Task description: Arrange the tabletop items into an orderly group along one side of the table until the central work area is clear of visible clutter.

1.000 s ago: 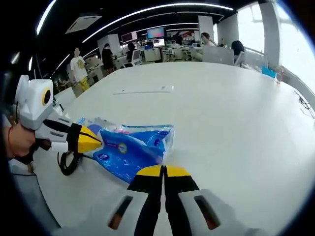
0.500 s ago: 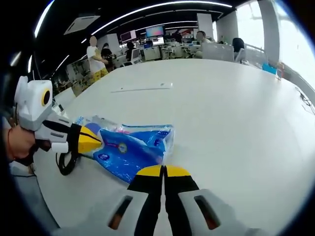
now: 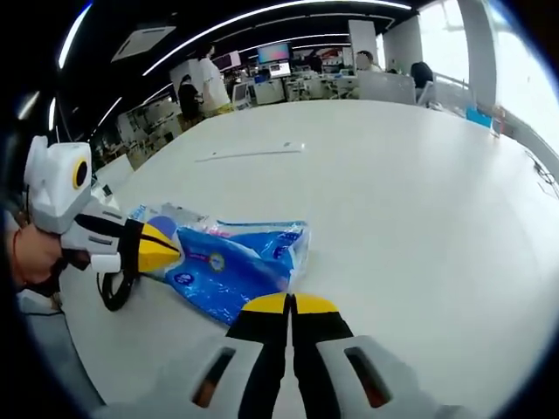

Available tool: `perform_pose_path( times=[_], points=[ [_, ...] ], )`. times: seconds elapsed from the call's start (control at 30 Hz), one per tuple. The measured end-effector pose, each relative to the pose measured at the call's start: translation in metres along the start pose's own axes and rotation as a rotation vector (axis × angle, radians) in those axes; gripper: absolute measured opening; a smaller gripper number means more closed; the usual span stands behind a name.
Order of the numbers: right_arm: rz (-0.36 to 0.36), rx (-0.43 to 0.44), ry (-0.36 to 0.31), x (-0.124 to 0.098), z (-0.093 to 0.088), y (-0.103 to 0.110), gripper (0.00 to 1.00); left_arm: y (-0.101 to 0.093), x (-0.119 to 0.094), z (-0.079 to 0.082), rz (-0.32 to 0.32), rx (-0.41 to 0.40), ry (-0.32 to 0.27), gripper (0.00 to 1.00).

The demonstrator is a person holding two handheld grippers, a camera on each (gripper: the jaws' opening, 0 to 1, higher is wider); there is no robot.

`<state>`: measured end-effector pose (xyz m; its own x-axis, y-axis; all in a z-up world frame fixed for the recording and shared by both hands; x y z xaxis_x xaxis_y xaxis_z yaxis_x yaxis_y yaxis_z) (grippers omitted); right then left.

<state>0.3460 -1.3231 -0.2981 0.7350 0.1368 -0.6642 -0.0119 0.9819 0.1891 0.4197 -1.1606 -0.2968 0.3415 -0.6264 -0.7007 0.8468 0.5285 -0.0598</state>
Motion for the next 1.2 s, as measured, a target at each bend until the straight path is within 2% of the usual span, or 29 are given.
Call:
perform_pose_path(
  times=[0.7, 1.07, 1.2],
  points=[
    [0.009, 0.025, -0.018, 0.0031, -0.0023, 0.0005, 0.00, 0.0025, -0.0019, 0.0021, 0.005, 0.020, -0.004, 0.01],
    [0.004, 0.027, -0.010, 0.0030, -0.0061, -0.0005, 0.11, -0.0001, -0.0022, 0.0010, 0.001, 0.017, -0.006, 0.03],
    [0.004, 0.026, -0.008, 0.0028, -0.0075, -0.0005, 0.12, -0.0015, -0.0026, 0.0014, -0.005, 0.015, -0.012, 0.04]
  ],
)
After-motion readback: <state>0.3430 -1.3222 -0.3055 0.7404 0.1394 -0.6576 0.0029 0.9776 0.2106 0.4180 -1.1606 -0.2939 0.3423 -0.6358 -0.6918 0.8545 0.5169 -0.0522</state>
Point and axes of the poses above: the point that each gripper's makers call its tool centre point, and the gripper's own axes: x roughly forward along the fingers, y roughly to its left, z roughly out of its top, the point moved 6 cm from there along -x, roughly backward along the fingers, and after that the axes turned 1 degree about z, right-handed, at the moved point
